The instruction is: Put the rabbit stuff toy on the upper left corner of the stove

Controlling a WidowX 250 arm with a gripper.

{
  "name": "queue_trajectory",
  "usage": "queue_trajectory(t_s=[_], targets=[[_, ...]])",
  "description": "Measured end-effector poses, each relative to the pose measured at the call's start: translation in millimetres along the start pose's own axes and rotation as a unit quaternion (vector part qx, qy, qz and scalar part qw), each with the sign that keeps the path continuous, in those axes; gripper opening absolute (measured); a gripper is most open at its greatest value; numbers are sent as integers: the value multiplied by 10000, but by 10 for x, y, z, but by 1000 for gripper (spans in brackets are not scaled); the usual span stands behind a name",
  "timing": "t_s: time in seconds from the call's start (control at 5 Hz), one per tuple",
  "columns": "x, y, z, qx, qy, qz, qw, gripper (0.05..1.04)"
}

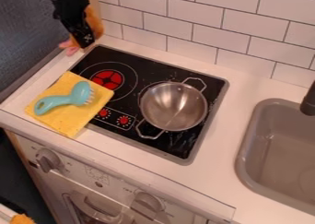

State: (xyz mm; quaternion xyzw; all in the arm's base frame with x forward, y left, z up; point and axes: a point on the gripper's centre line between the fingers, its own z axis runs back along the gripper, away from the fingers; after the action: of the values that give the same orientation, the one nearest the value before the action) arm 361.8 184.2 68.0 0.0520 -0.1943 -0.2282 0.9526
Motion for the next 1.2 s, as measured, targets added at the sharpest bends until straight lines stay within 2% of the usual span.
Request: queue_trajectory(t_s=[0.2,0.4,0.8,1.0,1.2], targets=[[9,39,-106,1,58,41,10000,571],[118,-156,-187,-144,111,-247,9995,571],[60,-345,-367,-344,281,-420,9981,571],[64,-327,-375,-315,289,-392,9983,657],[34,-338,-416,-382,398,-394,9977,944]])
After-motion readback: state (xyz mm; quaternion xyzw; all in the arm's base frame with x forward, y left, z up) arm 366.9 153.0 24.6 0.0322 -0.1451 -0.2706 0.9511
